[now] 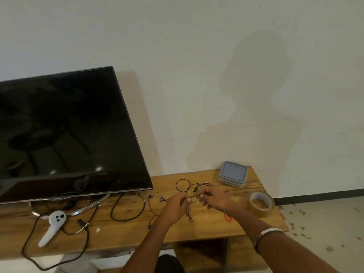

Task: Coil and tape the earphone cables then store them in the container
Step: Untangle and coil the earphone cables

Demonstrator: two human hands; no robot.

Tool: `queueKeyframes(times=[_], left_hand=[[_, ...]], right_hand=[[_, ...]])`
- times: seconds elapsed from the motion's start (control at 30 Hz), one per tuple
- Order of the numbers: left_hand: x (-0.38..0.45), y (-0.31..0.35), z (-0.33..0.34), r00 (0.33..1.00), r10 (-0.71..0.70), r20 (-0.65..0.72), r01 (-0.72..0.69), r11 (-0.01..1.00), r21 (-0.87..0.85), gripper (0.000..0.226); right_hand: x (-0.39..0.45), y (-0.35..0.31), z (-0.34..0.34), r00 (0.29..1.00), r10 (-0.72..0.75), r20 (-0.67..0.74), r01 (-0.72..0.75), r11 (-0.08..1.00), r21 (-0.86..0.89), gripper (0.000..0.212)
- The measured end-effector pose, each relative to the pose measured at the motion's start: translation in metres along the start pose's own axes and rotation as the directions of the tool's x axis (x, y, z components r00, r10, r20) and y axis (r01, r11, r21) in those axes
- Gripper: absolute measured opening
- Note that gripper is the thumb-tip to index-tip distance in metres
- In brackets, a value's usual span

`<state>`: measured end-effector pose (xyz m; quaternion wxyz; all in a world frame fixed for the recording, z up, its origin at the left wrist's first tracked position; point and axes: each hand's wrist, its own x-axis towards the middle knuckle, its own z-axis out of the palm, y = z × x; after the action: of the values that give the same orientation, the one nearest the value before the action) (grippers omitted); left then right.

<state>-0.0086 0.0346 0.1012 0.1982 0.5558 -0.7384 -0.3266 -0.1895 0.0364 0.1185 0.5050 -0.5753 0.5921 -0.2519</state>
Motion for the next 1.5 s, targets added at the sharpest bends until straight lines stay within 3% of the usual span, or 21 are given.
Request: queueKeyframes(times=[0.17,0.23,0.33,0.47,0.63,0.8,1.0,1.13,1.27,1.5], left_hand=[[-0.002,0.013,-0.007,0.997,0.032,-0.064,-0.030,0.999,0.034,0.014],[-0.002,0.021,-0.008,0.996,0.061,-0.063,-0.059,0.998,0.038,0.017],[0.000,0.030,-0.009,0.993,0.109,-0.042,-0.106,0.992,0.064,0.022],[0.004,0.038,-0.011,0.991,0.124,-0.053,-0.120,0.990,0.069,0.023],[0.005,0.032,-0.020,0.995,0.083,-0.061,-0.081,0.996,0.045,0.021],[0.002,0.019,-0.031,0.997,0.034,-0.067,-0.030,0.998,0.059,0.017],[0.007,0.022,-0.029,0.998,0.060,-0.027,-0.057,0.995,0.081,0.015],[0.010,0.025,-0.027,0.997,0.082,0.012,-0.083,0.989,0.119,0.017],[0.009,0.018,-0.035,0.997,0.082,0.003,-0.082,0.990,0.116,0.014],[0.006,0.004,-0.045,0.998,0.057,-0.005,-0.055,0.984,0.166,0.018]], right_hand=[[-0.004,0.006,-0.010,0.995,-0.052,-0.082,0.036,0.981,-0.189,0.016],[-0.006,0.004,-0.009,0.995,-0.078,-0.066,0.063,0.977,-0.205,0.010],[-0.012,-0.007,-0.007,0.990,-0.143,0.006,0.141,0.972,-0.186,0.023],[-0.010,-0.017,-0.007,0.981,-0.191,0.045,0.195,0.932,-0.306,0.018],[-0.008,-0.016,-0.017,0.973,-0.221,-0.060,0.186,0.914,-0.360,0.025],[-0.005,-0.005,-0.028,0.970,-0.170,-0.176,0.086,0.910,-0.406,0.024],[-0.003,-0.009,-0.010,0.985,-0.174,0.008,0.161,0.888,-0.430,0.029],[0.002,-0.019,0.007,0.974,-0.196,0.116,0.227,0.879,-0.419,0.016],[0.003,-0.019,0.003,0.968,-0.246,0.050,0.243,0.865,-0.439,0.027],[0.002,-0.001,-0.017,0.974,-0.210,-0.087,0.141,0.859,-0.492,0.029]])
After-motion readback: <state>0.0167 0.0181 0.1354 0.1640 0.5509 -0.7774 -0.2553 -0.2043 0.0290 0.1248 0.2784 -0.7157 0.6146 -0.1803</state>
